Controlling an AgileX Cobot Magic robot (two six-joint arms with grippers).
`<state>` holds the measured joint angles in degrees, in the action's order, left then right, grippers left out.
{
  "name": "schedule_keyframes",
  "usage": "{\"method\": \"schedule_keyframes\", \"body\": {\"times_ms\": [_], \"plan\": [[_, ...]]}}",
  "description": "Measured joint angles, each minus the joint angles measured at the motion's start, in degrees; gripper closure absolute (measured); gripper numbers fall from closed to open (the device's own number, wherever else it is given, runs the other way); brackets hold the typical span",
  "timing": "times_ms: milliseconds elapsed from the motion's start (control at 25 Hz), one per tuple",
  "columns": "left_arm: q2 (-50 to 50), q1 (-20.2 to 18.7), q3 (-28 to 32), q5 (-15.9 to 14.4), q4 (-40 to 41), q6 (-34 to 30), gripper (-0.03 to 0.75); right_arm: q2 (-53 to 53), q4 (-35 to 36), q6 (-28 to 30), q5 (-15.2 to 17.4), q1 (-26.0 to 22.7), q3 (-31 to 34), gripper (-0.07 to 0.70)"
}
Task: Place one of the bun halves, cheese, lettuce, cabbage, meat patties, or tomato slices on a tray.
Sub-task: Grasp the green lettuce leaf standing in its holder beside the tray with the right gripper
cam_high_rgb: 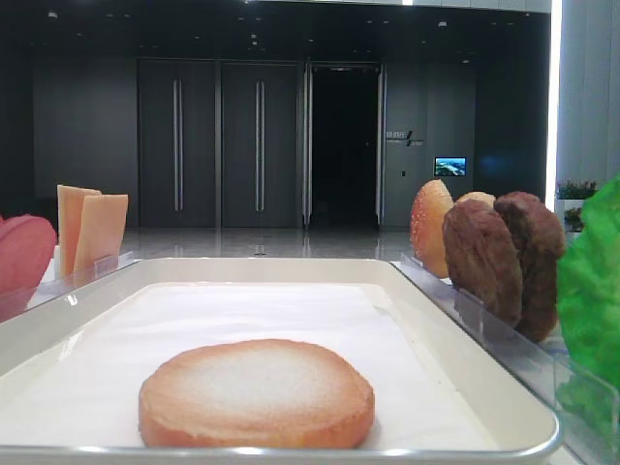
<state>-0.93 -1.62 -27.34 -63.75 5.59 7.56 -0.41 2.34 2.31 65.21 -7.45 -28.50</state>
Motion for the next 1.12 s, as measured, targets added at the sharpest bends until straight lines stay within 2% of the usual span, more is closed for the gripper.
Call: {"method": "schedule_keyframes", "body": {"times_ms": [400,1120], "plan": [[0.0,0.0,0.0,0.0,0.0,0.0,0.370,1.6,0.7,0.2,0.0,0.0,0.0,0.117],[0.0,0.0,0.0,0.0,0.0,0.0,0.370,30.7,3.1,3.3,0.5,0.3,-0.6,0.117]]}}
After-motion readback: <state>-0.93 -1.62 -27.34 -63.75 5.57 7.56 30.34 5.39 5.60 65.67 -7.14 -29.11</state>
